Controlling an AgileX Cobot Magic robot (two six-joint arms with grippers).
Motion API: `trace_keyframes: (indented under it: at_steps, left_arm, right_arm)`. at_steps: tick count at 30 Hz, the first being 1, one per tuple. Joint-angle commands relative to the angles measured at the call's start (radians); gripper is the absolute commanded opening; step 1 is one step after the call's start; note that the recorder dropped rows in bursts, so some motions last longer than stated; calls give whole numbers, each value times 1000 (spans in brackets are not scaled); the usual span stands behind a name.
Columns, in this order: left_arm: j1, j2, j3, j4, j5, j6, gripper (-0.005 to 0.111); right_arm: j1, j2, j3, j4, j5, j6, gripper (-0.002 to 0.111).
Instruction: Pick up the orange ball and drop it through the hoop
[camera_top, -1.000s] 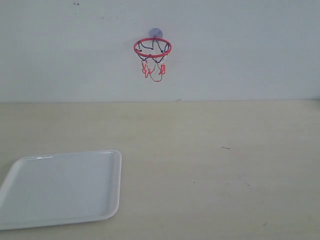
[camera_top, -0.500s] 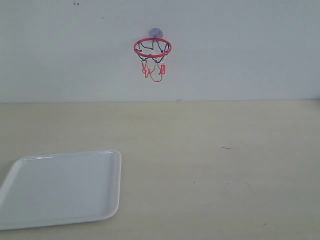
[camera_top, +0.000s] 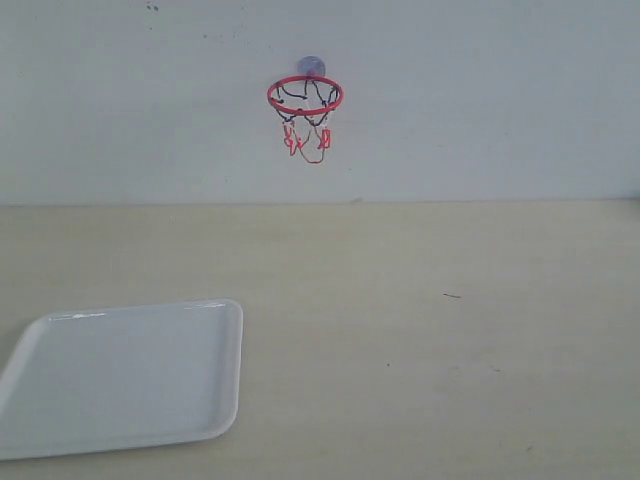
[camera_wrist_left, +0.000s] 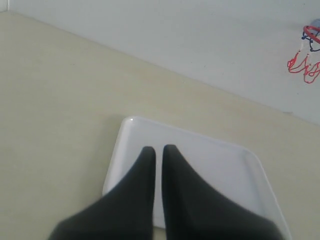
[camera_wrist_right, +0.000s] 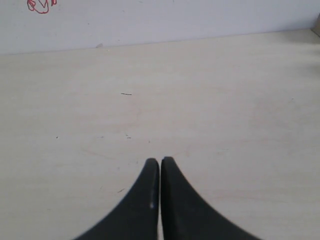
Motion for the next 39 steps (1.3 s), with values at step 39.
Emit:
trace_keyframes:
  at_steps: [39]
  left_arm:
    - [-66,-3,4,5,0,4,4]
  right_arm:
    - [0,-5,-1,-7,-6,-2,0]
